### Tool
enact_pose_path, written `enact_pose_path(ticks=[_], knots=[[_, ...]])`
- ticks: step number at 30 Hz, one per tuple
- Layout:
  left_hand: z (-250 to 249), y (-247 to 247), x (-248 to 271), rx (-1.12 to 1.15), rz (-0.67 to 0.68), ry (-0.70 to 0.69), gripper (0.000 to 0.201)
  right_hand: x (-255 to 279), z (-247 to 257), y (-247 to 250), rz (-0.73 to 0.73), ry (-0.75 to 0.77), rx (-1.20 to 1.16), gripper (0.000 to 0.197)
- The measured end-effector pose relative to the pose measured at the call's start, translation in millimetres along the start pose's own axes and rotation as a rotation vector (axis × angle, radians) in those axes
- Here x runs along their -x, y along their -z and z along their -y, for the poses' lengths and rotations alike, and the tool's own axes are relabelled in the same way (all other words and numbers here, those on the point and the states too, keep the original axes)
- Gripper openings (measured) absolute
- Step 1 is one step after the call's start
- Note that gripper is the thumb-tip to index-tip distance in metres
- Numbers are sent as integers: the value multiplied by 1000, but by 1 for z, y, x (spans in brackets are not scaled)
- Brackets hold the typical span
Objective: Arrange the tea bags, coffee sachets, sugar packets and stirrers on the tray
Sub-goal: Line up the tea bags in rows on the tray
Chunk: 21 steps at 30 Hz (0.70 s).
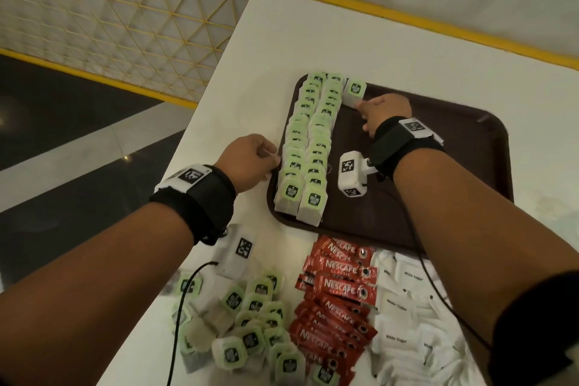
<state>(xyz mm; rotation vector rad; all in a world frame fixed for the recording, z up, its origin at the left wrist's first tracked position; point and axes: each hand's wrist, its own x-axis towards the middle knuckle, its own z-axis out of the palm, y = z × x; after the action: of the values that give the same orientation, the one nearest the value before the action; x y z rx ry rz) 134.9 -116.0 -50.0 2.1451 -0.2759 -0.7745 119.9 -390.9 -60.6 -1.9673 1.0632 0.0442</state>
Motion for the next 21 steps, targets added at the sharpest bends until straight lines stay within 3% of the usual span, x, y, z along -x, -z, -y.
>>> enact_pose_path(ticks=[5, 9, 11, 13, 15, 18, 21], knots=[[-3, 16, 23, -115, -36, -59, 20, 60, 8, 8, 43, 228, 217, 34], [4, 26, 58, -179, 67, -117, 18, 143, 3, 10, 342, 437, 370, 22], [14, 26, 77, -256, 166, -145, 17, 183, -4, 6, 507, 466, 433, 20], [26, 24, 93, -366, 275, -165, 18, 218, -15, 0, 699, 461, 502, 33], [37, 19, 105, -466, 378, -165, 24, 244, -29, -9, 809, 497, 656, 59], [47, 12, 118, -552, 485, -126, 42, 269, -50, -22, 836, 528, 822, 84], [52, 6, 125, -588, 540, -129, 58, 284, -63, -31, 778, 566, 899, 86]])
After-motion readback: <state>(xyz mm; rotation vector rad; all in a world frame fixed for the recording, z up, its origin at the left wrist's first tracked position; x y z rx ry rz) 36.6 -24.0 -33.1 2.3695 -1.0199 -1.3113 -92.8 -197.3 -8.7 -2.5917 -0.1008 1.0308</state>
